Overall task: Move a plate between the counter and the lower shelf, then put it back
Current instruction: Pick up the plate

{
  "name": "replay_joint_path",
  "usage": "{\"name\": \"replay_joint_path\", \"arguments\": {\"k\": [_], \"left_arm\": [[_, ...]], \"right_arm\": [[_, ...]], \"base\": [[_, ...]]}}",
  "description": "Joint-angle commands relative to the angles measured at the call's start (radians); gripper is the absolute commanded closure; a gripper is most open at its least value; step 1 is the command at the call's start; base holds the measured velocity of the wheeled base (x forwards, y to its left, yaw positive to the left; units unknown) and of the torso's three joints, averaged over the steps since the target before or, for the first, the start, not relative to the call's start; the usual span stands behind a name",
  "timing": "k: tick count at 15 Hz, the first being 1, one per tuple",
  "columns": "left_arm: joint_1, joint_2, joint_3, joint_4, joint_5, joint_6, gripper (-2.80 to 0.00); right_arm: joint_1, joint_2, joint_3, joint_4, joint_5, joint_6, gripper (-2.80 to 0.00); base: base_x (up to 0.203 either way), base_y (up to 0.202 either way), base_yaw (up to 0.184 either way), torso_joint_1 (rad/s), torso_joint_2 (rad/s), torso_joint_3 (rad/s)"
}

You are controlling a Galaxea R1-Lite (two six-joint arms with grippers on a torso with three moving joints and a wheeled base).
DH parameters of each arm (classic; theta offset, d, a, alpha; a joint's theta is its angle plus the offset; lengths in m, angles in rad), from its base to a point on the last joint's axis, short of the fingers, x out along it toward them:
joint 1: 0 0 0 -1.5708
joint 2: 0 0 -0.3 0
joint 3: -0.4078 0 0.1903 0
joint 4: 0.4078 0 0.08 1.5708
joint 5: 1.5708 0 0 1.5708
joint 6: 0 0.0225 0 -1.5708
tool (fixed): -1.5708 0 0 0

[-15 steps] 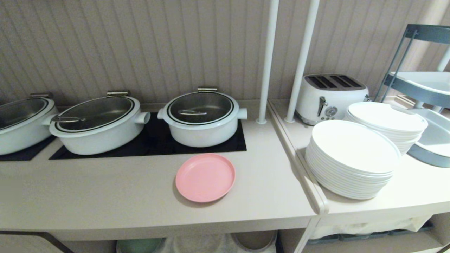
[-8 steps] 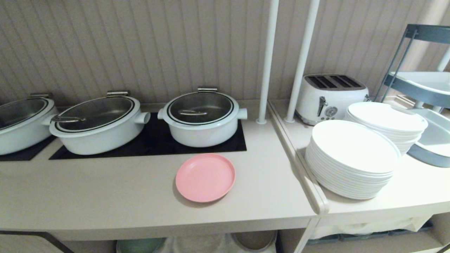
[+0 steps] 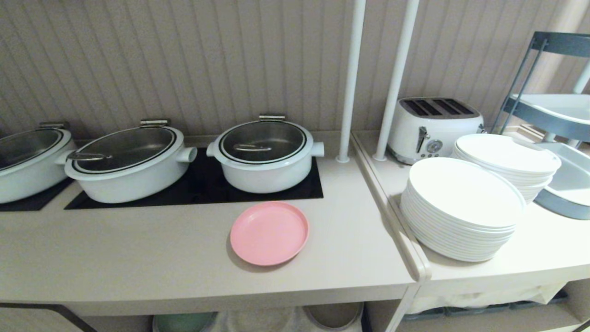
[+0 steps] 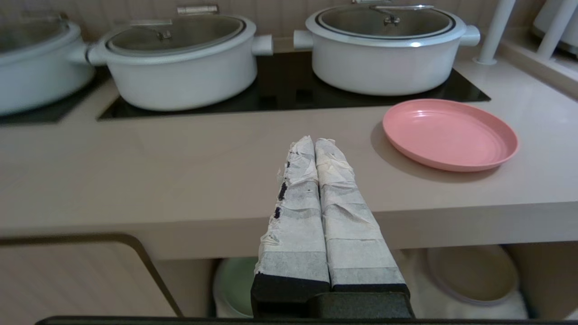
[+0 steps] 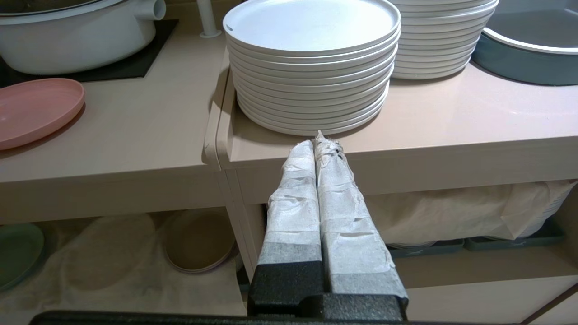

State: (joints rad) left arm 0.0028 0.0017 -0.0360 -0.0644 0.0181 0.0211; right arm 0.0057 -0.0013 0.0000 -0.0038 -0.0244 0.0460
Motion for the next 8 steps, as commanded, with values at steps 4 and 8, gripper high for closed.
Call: {"name": "replay_joint_path", "arguments": {"k": [4, 8], "left_arm": [[0.0, -0.002, 0.001, 0.012, 0.0, -0.035, 0.0], [0.0, -0.002, -0.007, 0.047, -0.042, -0.093, 0.0]], "right_arm": [[0.0, 0.001, 0.0, -0.001, 0.0, 0.0, 0.0], [0.0, 0.001, 0.0, -0.001, 0.0, 0.0, 0.0]], "base": [[0.0, 0.0, 0.0, 0.0, 0.0, 0.0], [0.0, 0.0, 0.0, 0.0, 0.0, 0.0]]}}
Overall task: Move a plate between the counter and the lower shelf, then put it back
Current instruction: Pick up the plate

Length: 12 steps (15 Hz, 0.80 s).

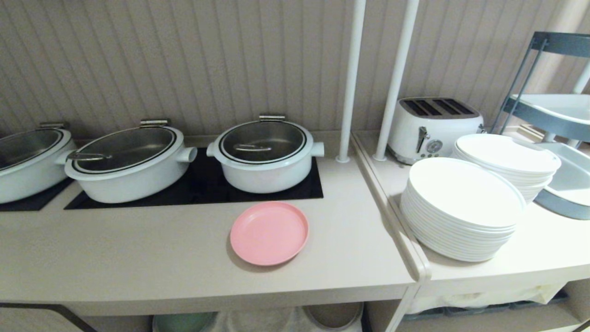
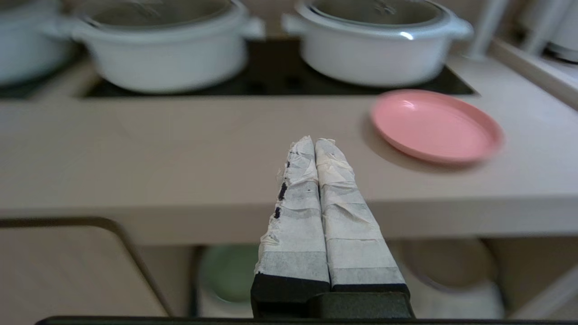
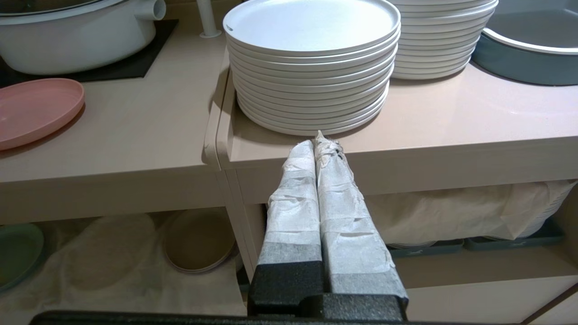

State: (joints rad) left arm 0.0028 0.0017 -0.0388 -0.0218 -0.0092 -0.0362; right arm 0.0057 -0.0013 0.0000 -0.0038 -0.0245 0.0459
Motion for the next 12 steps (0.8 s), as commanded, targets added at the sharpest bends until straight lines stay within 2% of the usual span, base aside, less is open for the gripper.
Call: {"name": "replay_joint_path", "arguments": {"k": [1, 2, 4, 6, 7, 12], "left_arm": [[0.0, -0.002, -0.003, -0.001, -0.024, -0.1, 0.0], [0.0, -0.002, -0.003, -0.006, -0.027, -0.146, 0.0], [0.0, -0.002, 0.002, -0.005, -0.036, -0.076, 0.0], [0.0, -0.002, 0.03, -0.008, -0.015, 0.032, 0.0], [0.0, -0.002, 0.039, 0.009, -0.002, 0.051, 0.0], [0.0, -0.002, 0.039, 0.013, 0.0, 0.038, 0.0]], "right_arm": [[0.0, 0.001, 0.0, 0.0, 0.0, 0.0, 0.0], [0.0, 0.001, 0.0, -0.001, 0.0, 0.0, 0.0], [0.0, 0.001, 0.0, -0.001, 0.0, 0.0, 0.0], [0.0, 0.001, 0.0, -0.001, 0.0, 0.0, 0.0], [0.0, 0.001, 0.0, 0.001, 0.0, 0.0, 0.0], [0.0, 0.001, 0.0, 0.001, 0.0, 0.0, 0.0]], "base": [[0.0, 0.0, 0.0, 0.0, 0.0, 0.0], [0.0, 0.0, 0.0, 0.0, 0.0, 0.0], [0.0, 0.0, 0.0, 0.0, 0.0, 0.0], [0.0, 0.0, 0.0, 0.0, 0.0, 0.0], [0.0, 0.0, 0.0, 0.0, 0.0, 0.0], [0.0, 0.0, 0.0, 0.0, 0.0, 0.0]]}}
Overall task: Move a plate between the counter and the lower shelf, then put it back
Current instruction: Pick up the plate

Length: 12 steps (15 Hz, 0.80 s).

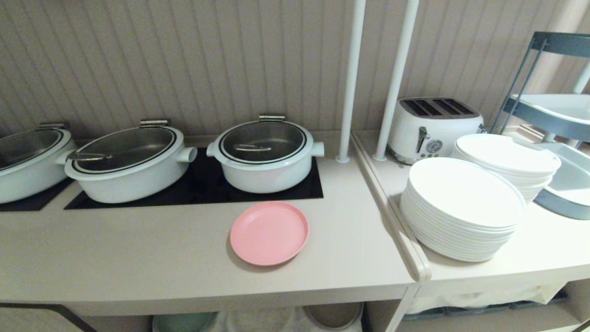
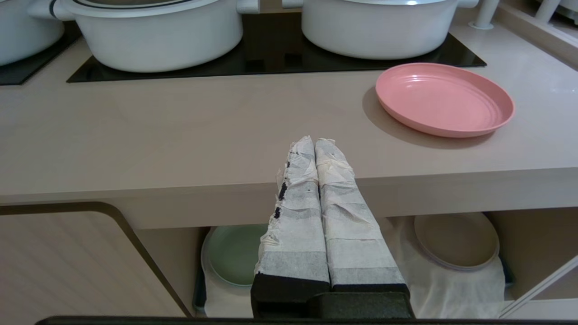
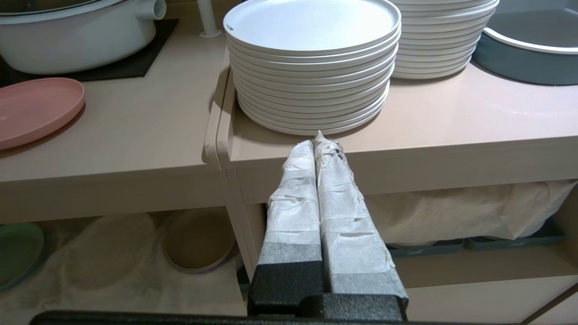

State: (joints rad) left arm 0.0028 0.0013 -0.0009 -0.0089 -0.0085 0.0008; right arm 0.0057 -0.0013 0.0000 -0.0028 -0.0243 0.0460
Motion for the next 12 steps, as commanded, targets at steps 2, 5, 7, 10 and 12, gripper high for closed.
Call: {"name": "replay_joint_path", "arguments": {"k": [2, 5, 7, 10, 12], "left_arm": [[0.0, -0.001, 0.001, 0.0, 0.001, 0.001, 0.0], [0.0, -0.001, 0.001, 0.0, 0.001, -0.001, 0.0], [0.0, -0.001, 0.001, 0.0, 0.001, -0.001, 0.0], [0.0, -0.001, 0.001, 0.0, 0.001, -0.001, 0.0], [0.0, -0.001, 0.001, 0.0, 0.001, -0.001, 0.0]], "right_arm": [[0.0, 0.001, 0.0, -0.001, 0.0, 0.0, 0.0], [0.0, 0.001, 0.0, 0.0, 0.0, 0.0, 0.0], [0.0, 0.001, 0.0, -0.002, 0.0, 0.0, 0.0], [0.0, 0.001, 0.0, 0.0, 0.0, 0.0, 0.0], [0.0, 0.001, 0.0, 0.0, 0.0, 0.0, 0.0]], "base": [[0.0, 0.0, 0.0, 0.0, 0.0, 0.0], [0.0, 0.0, 0.0, 0.0, 0.0, 0.0], [0.0, 0.0, 0.0, 0.0, 0.0, 0.0], [0.0, 0.0, 0.0, 0.0, 0.0, 0.0], [0.0, 0.0, 0.0, 0.0, 0.0, 0.0]]}}
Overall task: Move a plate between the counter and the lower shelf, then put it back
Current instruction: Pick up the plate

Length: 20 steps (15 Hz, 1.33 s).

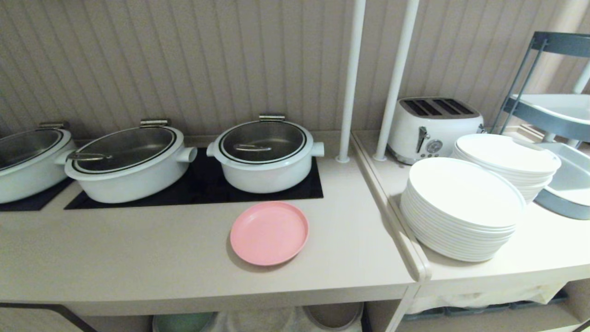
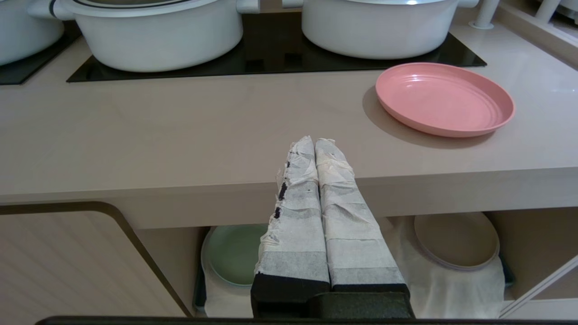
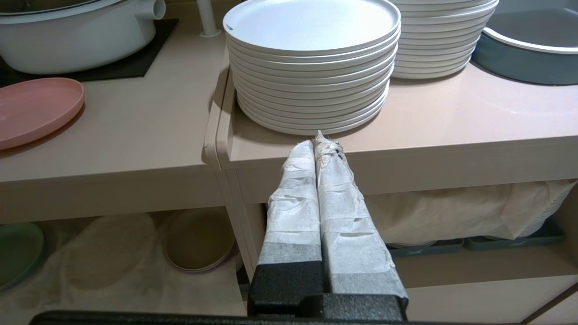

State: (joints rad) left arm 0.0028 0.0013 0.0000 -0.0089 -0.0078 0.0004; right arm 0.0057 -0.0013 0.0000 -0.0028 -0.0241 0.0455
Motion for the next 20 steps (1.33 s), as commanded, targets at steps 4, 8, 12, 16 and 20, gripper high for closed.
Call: {"name": "replay_joint_path", "arguments": {"k": [4, 8, 12, 16, 20], "left_arm": [[0.0, -0.001, 0.0, 0.0, 0.0, 0.001, 0.0], [0.0, -0.001, 0.0, 0.0, -0.001, 0.003, 0.0], [0.0, -0.001, 0.0, 0.001, -0.001, 0.005, 0.0], [0.0, -0.001, -0.001, -0.006, -0.006, 0.029, 0.0], [0.0, -0.001, -0.047, 0.012, -0.045, 0.037, 0.0]], "right_arm": [[0.0, 0.001, 0.0, 0.0, 0.0, 0.0, 0.0], [0.0, 0.001, 0.0, -0.001, 0.0, 0.0, 0.0], [0.0, 0.001, 0.0, -0.002, 0.0, 0.0, 0.0], [0.0, 0.001, 0.0, -0.002, 0.0, 0.0, 0.0], [0.0, 0.001, 0.0, -0.001, 0.0, 0.0, 0.0]], "base": [[0.0, 0.0, 0.0, 0.0, 0.0, 0.0], [0.0, 0.0, 0.0, 0.0, 0.0, 0.0], [0.0, 0.0, 0.0, 0.0, 0.0, 0.0], [0.0, 0.0, 0.0, 0.0, 0.0, 0.0], [0.0, 0.0, 0.0, 0.0, 0.0, 0.0]]}}
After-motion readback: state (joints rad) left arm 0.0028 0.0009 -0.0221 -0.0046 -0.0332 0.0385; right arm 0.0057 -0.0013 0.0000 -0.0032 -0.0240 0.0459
